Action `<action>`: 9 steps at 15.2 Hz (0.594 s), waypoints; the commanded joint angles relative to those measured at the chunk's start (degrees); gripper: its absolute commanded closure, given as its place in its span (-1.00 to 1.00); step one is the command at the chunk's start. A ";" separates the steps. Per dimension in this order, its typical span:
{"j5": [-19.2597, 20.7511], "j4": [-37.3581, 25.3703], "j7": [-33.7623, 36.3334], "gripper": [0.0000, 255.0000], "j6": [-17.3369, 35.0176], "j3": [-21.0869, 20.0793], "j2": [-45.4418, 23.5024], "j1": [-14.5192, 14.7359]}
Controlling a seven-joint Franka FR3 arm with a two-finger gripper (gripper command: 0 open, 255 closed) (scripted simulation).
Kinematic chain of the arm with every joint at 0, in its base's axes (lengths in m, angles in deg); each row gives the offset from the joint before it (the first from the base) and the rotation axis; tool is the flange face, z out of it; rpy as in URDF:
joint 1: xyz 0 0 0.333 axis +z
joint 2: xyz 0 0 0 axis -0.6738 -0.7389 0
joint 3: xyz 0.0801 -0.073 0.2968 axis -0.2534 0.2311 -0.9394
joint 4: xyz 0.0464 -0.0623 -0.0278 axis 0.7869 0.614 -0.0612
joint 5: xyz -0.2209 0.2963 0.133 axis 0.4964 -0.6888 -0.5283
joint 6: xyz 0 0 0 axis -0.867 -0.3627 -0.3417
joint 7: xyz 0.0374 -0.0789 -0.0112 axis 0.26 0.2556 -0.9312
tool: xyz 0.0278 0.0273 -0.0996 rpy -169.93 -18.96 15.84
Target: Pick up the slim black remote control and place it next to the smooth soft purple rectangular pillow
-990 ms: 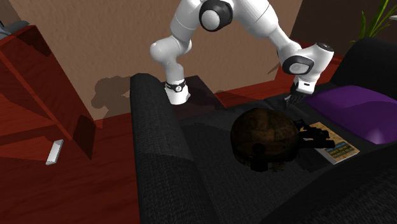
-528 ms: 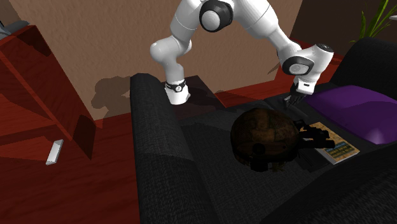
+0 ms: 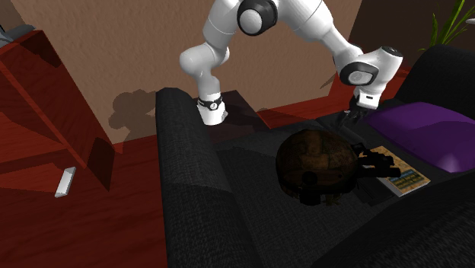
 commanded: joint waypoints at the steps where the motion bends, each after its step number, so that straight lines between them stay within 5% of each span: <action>1: -0.72 -0.62 -0.51 -1.00 -2.27 -0.52 1.66 -0.56; 9: -1.07 -1.03 -0.72 -1.00 -3.40 -0.76 2.43 -0.77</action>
